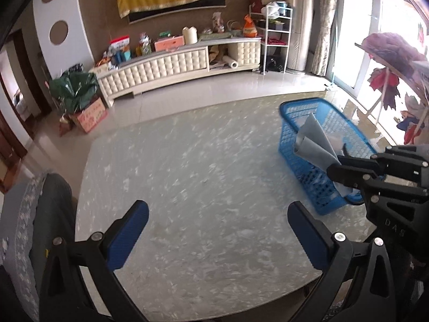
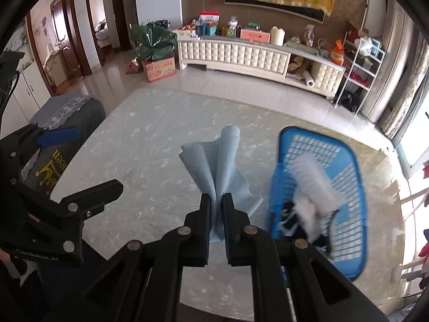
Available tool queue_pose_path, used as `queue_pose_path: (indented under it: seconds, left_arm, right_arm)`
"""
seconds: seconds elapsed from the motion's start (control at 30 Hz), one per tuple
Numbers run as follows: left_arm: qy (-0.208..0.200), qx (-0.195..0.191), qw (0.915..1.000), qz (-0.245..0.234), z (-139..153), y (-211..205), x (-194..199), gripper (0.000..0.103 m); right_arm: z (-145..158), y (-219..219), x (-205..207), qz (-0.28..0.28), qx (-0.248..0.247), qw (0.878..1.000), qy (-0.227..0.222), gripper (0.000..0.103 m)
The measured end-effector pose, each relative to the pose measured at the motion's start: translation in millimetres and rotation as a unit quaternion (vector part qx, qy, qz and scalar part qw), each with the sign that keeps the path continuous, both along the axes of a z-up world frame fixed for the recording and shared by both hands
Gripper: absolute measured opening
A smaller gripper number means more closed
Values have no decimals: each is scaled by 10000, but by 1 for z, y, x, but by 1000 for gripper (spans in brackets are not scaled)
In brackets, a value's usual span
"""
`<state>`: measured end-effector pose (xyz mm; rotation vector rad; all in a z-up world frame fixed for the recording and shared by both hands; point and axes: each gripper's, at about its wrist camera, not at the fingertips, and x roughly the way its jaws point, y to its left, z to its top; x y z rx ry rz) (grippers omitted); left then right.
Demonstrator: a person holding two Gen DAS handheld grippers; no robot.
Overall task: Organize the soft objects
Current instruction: 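Carry the light blue cloth into the blue basket and open the right gripper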
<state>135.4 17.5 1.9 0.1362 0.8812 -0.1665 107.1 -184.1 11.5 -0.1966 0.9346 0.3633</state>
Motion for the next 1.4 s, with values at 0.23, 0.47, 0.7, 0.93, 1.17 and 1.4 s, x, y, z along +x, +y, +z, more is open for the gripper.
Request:
queue_pose_path:
  seconds: [0.23, 0.47, 0.7, 0.93, 1.17, 1.4]
  left_arm:
    - [-193, 67, 9994, -272, 22, -38, 1, 103]
    - [-384, 97, 9976, -571, 36, -80, 11, 103]
    - [-207, 228, 9966, -770, 20, -115, 35, 103]
    - [-43, 274, 9950, -963, 5, -137, 48, 103]
    - [69, 310, 9951, -935, -10, -140, 68, 103]
    - [351, 301, 9957, -804, -34, -133, 91, 103]
  right_arm:
    - [16, -33, 0, -192, 103, 9992, -343, 8]
    - [18, -62, 2, -420, 143, 9977, -508, 8]
    - [8, -85, 11, -598, 170, 9972, -421, 8]
    - [-10, -105, 22, -862, 247, 9958, -183, 9]
    - [-33, -110, 34, -985, 238, 9947, 158, 9]
    - [-54, -106, 44, -1043, 262, 9930, 497, 9]
